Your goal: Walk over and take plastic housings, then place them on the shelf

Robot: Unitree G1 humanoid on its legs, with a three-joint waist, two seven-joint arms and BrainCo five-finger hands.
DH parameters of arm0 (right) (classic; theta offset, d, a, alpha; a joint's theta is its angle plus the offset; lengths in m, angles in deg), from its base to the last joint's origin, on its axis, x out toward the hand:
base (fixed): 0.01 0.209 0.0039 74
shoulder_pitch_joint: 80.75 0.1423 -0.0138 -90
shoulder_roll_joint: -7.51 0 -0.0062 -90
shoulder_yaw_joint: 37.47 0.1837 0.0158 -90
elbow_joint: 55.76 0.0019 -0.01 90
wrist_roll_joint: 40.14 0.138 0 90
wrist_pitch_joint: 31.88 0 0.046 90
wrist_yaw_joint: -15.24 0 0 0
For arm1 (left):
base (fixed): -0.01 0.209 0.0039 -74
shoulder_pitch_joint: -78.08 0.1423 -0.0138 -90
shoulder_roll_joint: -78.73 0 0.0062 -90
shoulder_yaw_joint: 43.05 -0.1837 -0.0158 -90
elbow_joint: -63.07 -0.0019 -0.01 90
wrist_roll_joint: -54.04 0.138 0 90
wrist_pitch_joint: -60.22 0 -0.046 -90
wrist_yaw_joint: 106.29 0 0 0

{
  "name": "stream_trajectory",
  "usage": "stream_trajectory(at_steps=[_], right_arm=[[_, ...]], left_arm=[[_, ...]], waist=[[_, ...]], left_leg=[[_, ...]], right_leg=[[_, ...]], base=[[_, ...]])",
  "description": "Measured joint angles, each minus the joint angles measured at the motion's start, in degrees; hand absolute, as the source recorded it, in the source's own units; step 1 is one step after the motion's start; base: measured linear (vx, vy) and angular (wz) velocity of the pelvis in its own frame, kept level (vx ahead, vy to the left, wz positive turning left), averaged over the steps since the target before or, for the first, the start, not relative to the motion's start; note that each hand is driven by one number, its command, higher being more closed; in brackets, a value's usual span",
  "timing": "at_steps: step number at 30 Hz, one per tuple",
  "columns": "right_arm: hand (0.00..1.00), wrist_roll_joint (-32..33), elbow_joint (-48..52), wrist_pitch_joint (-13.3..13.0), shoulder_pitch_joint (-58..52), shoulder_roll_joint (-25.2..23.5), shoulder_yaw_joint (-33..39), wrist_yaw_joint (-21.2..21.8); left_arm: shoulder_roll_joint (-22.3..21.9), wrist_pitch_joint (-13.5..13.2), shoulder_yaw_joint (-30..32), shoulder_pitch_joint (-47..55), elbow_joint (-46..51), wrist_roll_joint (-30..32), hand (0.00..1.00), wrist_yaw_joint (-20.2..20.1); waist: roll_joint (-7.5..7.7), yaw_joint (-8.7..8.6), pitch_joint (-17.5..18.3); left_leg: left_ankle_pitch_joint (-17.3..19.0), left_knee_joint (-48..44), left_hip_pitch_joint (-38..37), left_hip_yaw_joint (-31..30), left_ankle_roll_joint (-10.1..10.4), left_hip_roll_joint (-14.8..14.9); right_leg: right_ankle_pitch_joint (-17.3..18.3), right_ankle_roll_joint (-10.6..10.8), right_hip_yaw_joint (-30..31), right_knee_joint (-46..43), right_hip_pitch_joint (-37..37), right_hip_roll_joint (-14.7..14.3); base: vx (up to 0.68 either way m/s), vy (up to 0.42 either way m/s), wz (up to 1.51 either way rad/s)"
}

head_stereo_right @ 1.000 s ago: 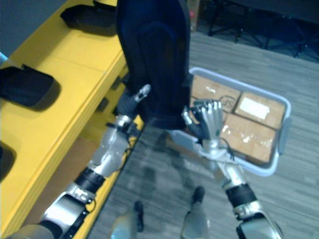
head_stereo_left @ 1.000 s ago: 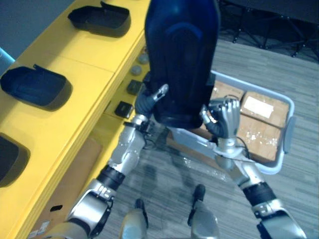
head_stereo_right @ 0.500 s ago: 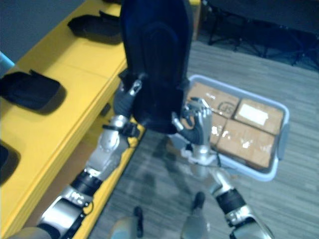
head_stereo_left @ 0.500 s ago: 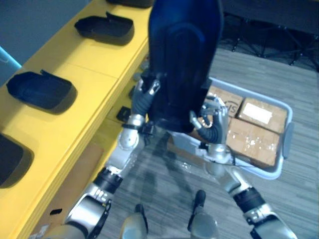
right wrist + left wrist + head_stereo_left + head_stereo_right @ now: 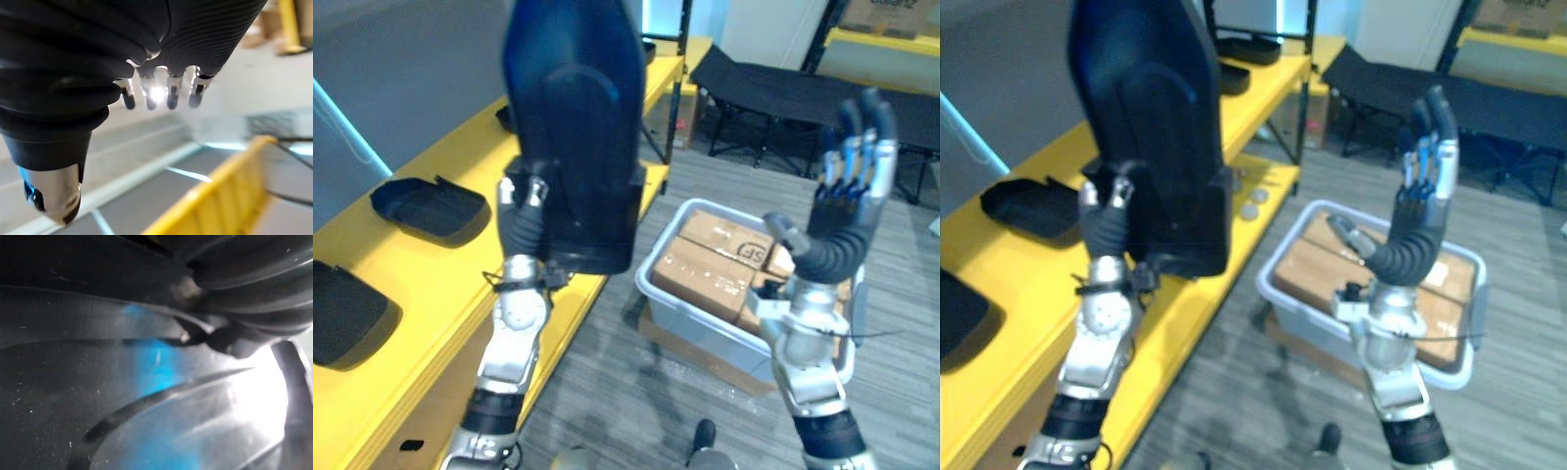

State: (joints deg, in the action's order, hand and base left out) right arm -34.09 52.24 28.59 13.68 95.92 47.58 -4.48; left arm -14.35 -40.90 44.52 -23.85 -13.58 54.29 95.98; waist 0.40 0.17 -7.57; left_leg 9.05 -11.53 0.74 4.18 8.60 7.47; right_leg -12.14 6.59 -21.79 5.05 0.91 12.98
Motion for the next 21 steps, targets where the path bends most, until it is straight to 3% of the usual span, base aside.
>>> stream_trajectory(at_steps=[3,5,9,12,15,17,21], right_arm=[[0.0,4.5,-1.0,6.5,-4.0,-1.9,3.5,1.4],[0.0,9.3,-5.8,12.8,-7.5,-5.0,6.3,2.7],[0.0,11.5,-14.2,18.9,-11.4,-9.5,7.1,5.0],[0.0,13.5,-16.1,19.8,-12.1,-11.3,5.8,8.4],[0.0,13.5,-16.2,19.4,-11.7,-11.5,3.5,10.0],[0.0,13.5,-17.0,19.5,-10.0,-11.5,0.1,10.6],[0.0,13.4,-20.8,19.8,-5.5,-11.5,-4.6,11.4]], left_arm=[[-0.7,-0.7,3.1,2.6,0.5,0.9,1.0,0.2],[-2.6,-2.1,6.4,5.5,1.8,0.8,1.0,1.0],[-4.2,-4.0,9.4,10.2,5.4,0.6,1.0,2.0],[-5.7,-5.6,12.8,14.7,8.4,0.2,1.0,2.7],[-7.7,-6.6,19.0,19.8,12.1,0.1,1.0,4.0],[-8.2,-7.3,25.8,23.8,14.2,-0.4,1.0,5.6],[-10.2,-7.9,34.0,28.0,15.3,-1.5,1.0,8.3]], waist=[[-0.21,0.2,0.7],[-0.05,0.09,1.2],[-0.14,0.51,1.3],[-0.31,1.33,1.4],[-0.27,4.31,1.8],[0.0,7.64,3.3],[0.67,11.87,4.0]], left_leg=[[-0.1,0.8,-0.9,0.5,0.1,0.1],[0.0,1.2,-1.0,1.0,0.0,0.1],[0.0,1.5,-1.1,1.0,0.0,0.0],[0.0,1.4,-0.7,-0.7,-0.1,0.0],[0.0,1.6,-0.5,-3.9,-0.1,0.0],[-0.5,1.7,1.2,-6.7,0.2,-0.1],[-0.8,1.5,1.5,-10.5,0.2,-0.8]], right_leg=[[-0.4,0.5,0.2,-0.4,-0.3,-0.1],[-0.4,0.5,0.3,-0.4,-0.1,-0.1],[-0.3,0.5,0.2,-0.3,-0.1,-0.1],[0.4,0.4,-1.6,0.2,-1.2,0.0],[2.0,0.7,-5.0,0.2,-3.3,-0.1],[2.1,0.7,-7.9,0.2,-3.7,-0.1],[2.4,1.6,-11.4,-0.1,-6.1,0.1]], base=[[0.08,0.012,-0.05],[0.03,0.031,-0.06],[0.0,0.004,0.01],[-0.04,0.006,0.25],[-0.03,-0.018,0.53],[0.02,-0.003,0.6],[0.05,0.03,0.56]])
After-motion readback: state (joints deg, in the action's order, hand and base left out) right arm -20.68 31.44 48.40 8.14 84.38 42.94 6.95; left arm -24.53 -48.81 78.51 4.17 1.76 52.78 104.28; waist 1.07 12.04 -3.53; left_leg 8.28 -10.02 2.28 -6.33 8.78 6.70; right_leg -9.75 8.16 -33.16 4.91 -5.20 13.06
